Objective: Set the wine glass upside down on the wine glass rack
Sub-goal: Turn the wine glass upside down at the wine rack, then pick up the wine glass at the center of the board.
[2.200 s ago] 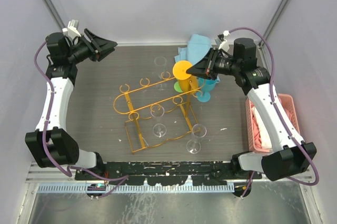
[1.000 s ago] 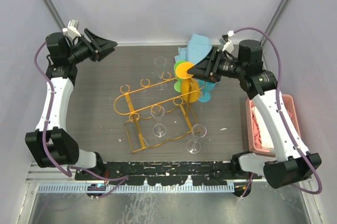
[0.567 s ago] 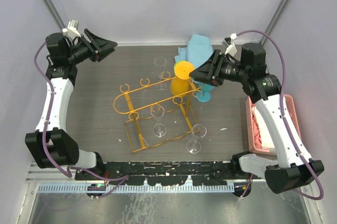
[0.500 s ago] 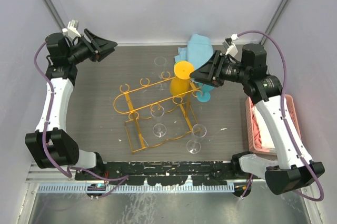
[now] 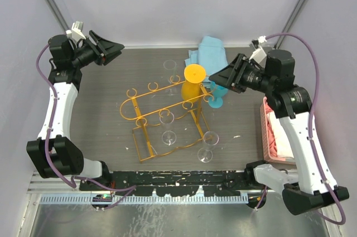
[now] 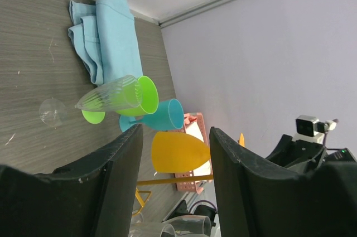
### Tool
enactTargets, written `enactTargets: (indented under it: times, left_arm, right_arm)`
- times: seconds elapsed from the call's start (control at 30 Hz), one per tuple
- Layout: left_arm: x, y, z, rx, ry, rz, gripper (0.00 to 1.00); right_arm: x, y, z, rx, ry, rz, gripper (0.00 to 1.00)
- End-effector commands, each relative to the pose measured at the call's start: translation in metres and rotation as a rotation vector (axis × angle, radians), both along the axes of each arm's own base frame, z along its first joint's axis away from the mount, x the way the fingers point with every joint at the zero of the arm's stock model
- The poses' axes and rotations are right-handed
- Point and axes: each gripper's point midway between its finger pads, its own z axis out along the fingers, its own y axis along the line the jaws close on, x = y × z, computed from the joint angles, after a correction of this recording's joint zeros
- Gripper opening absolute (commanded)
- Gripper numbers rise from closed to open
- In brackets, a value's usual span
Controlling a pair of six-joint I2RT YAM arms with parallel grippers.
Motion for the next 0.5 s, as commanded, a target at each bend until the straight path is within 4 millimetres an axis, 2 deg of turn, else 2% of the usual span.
enactTargets:
  times: [0.0, 0.27, 0.47]
  left_arm:
    - [-0.006, 0.000, 0.017, 0.007, -0.062, -0.006, 0.53]
    - [-0.002, -0.002, 0.011, 0.084, -0.034, 0.010, 0.53]
    - [0.003, -0.012, 0.002, 0.200, 0.001, 0.007, 0.52]
  right_arm:
    - [-0.001, -0.027, 0.056, -0.038, -0.238, -0.162, 0.52]
    - [0.003, -0.046, 0.076, -0.055, -0.333, -0.285, 0.52]
    - [0.009, -0.056, 0.079, -0.072, -0.363, -0.348, 0.53]
